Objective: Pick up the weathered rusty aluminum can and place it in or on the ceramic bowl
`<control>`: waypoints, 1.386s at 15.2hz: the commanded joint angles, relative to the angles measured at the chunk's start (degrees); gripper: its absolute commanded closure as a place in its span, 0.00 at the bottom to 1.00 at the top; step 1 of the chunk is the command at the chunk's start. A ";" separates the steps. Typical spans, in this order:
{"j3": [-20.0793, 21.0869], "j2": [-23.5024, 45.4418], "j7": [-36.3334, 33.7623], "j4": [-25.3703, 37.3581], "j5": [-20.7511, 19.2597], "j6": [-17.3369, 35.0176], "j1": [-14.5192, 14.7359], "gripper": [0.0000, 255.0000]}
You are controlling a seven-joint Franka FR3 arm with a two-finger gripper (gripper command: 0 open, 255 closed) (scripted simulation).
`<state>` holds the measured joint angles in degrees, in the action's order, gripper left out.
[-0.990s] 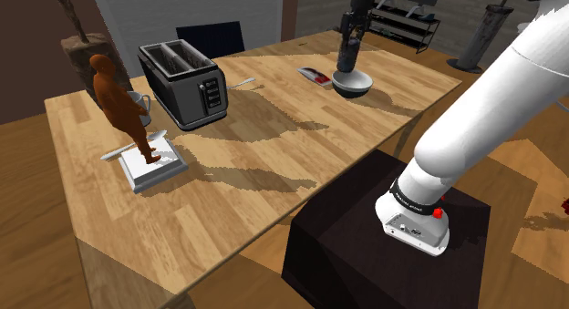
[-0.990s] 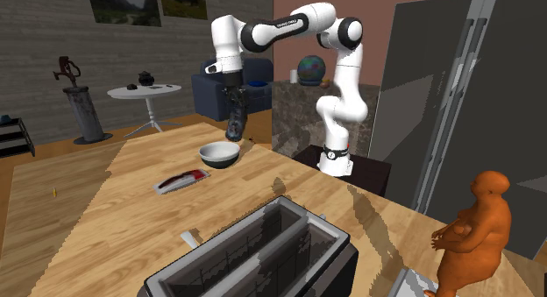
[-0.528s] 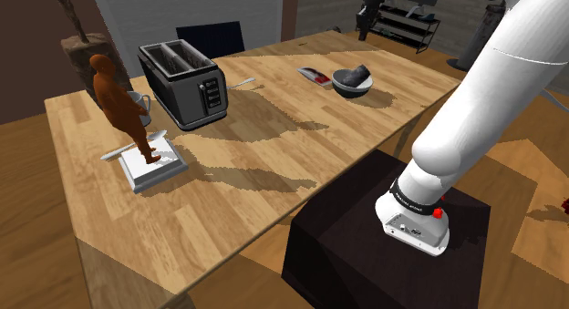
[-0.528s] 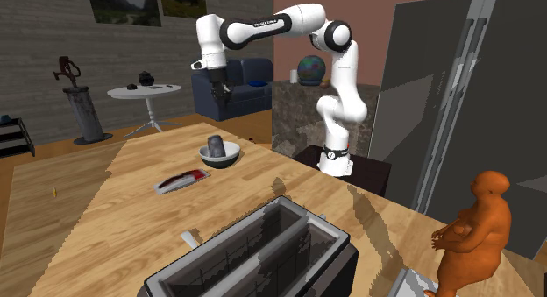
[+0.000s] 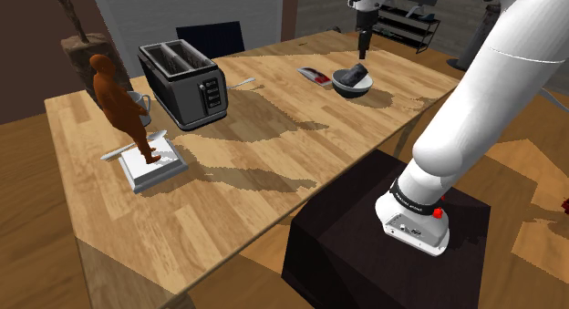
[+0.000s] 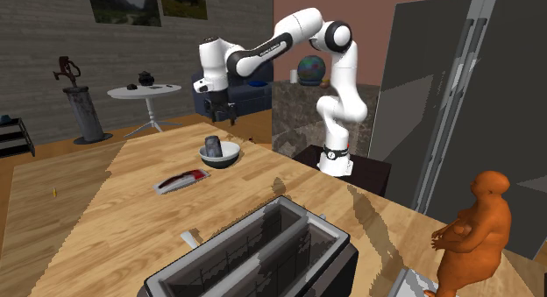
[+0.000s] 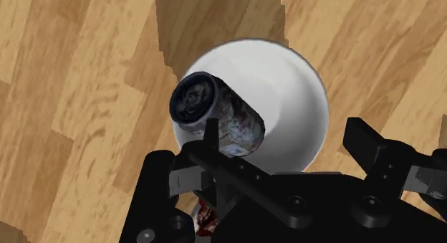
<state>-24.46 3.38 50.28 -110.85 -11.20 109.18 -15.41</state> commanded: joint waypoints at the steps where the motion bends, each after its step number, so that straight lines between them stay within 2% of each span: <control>1: 0.15 0.74 6.02 -3.44 -5.62 5.58 0.15 0.00; 5: -0.35 3.08 15.36 -9.56 -17.35 18.08 -0.29 0.00; 6: -0.41 3.28 15.84 -9.87 -18.11 18.89 -0.36 0.00; 13: -1.29 7.07 15.97 -11.16 -18.09 24.46 -1.92 0.00; 21: -1.32 7.07 15.97 -11.16 -18.08 24.46 -1.90 0.00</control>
<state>-25.92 10.24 66.20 -121.70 -29.37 133.77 -17.40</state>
